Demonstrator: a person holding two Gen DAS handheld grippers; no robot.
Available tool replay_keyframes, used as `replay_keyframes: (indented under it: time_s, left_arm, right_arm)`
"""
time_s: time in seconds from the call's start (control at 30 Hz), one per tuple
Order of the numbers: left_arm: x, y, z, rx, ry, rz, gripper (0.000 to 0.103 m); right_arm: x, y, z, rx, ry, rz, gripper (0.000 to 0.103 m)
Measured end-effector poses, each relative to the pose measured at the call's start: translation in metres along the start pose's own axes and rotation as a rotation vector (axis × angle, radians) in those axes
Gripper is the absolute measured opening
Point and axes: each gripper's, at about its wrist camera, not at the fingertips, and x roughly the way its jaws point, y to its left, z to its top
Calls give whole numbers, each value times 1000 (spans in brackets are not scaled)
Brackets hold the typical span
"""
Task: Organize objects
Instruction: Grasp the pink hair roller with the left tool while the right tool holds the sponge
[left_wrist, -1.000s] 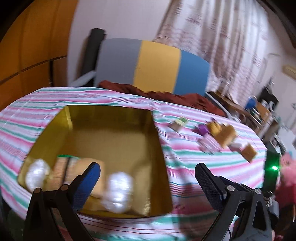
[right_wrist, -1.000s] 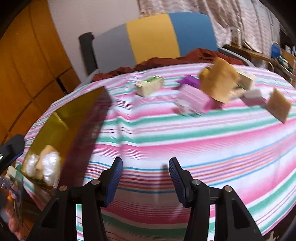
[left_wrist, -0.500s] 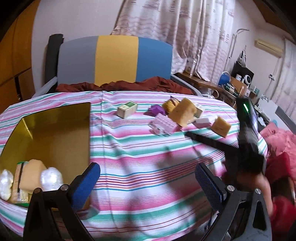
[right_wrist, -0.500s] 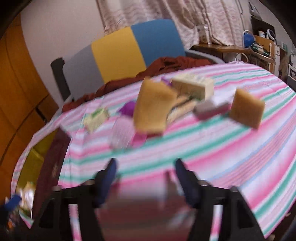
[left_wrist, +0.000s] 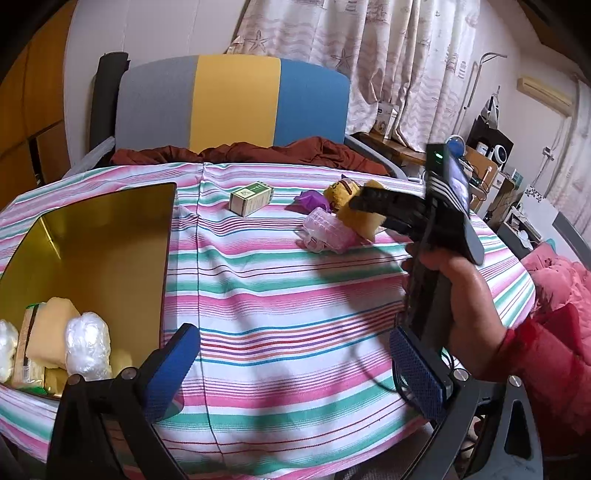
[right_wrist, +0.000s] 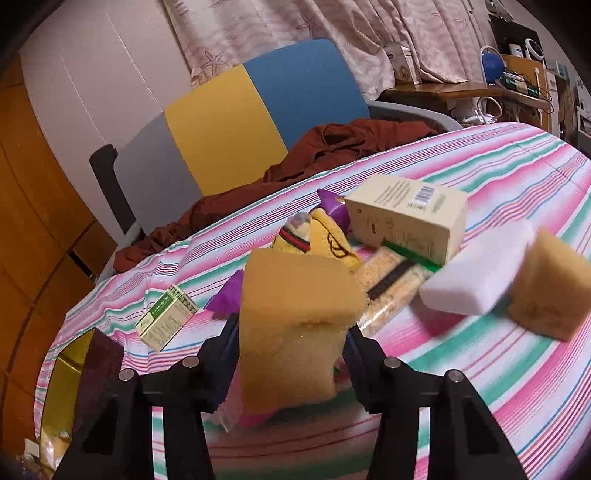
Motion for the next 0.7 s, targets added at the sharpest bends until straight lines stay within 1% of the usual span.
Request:
replay_keyframes:
  time_s: [0.07, 0.2, 0.33, 0.37, 0.43, 0.5, 0.63, 0.7]
  left_arm:
    - [3, 1, 1, -4, 2, -3, 103]
    - [12, -1, 5, -21, 18, -12, 103]
    - [24, -7, 15, -33, 26, -20, 103]
    - [29, -11, 17, -20, 33, -15, 103]
    - [41, -21, 21, 25, 41, 3, 103]
    - [56, -34, 23, 91, 57, 22, 103]
    - [81, -54, 29, 197, 61, 26, 103]
    - [96, -60, 32, 224, 73, 32, 103]
  right_arm:
    - [-11, -3, -8, 8, -15, 2, 51]
    - [-30, -14, -28, 49, -33, 35, 51]
    - [-44, -29, -45, 115, -41, 60, 51]
    - [-45, -33, -48, 137, -36, 68, 51]
    - [-48, -43, -54, 182, -37, 110, 51]
    - [-50, -48, -57, 191, -51, 124, 51]
    - [-52, -49, -61, 192, -65, 141, 51]
    - [-51, -54, -62, 220, -68, 157, 51]
